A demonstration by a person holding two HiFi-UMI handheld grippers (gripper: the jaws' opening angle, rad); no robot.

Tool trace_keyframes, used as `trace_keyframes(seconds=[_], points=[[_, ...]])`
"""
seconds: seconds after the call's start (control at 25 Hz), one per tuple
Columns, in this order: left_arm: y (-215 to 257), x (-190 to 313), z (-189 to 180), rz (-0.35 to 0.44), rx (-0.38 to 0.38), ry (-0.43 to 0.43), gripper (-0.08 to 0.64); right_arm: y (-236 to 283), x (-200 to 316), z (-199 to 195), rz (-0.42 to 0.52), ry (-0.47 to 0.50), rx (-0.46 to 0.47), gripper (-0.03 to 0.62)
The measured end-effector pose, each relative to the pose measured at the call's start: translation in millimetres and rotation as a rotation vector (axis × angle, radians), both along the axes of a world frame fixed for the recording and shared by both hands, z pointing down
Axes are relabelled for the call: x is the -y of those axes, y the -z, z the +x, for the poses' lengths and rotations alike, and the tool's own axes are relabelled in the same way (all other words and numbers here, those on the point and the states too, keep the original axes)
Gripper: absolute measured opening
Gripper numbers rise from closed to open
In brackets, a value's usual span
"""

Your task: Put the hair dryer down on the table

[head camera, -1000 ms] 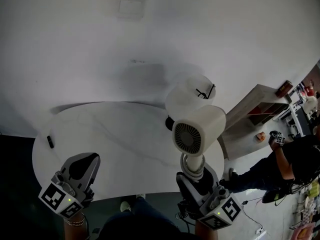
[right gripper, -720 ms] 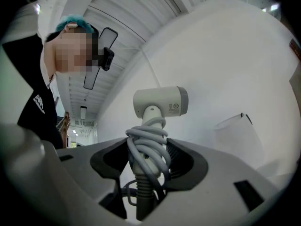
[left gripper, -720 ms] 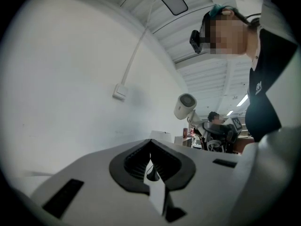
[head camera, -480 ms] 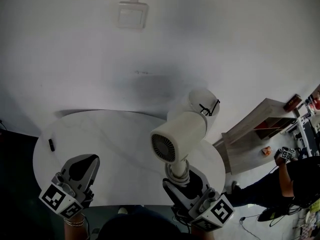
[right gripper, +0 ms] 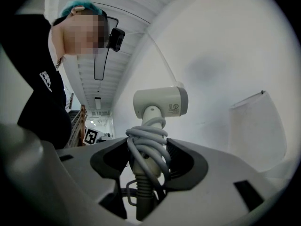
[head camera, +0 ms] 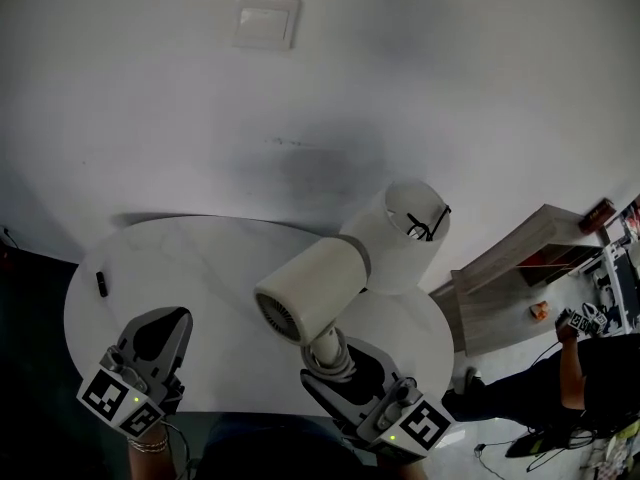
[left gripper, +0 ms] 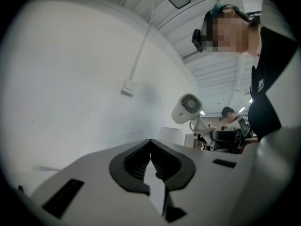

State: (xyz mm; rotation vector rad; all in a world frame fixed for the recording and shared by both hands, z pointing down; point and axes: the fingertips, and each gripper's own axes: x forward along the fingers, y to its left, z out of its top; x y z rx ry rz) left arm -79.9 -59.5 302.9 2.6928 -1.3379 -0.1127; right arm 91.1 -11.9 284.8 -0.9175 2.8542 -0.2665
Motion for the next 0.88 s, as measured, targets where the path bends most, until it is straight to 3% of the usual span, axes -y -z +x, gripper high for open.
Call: trace_keyframes(seconds=[0.28,0.64,0.88], points=[[-14,16,-26,-0.039,0.004,0.025,0.017,-23,19,-22,-0.046,0.014,-0.056,0.249],[-10,51,-61,-0.034,0.008,0.007,0.017,-43,38,-70,-0.068,0.011,-0.154,0.249],[-14,65,-68,-0.037,0.001,0.005,0.017,-58,46,-80,-0.101,0.013,-0.198,0.249]])
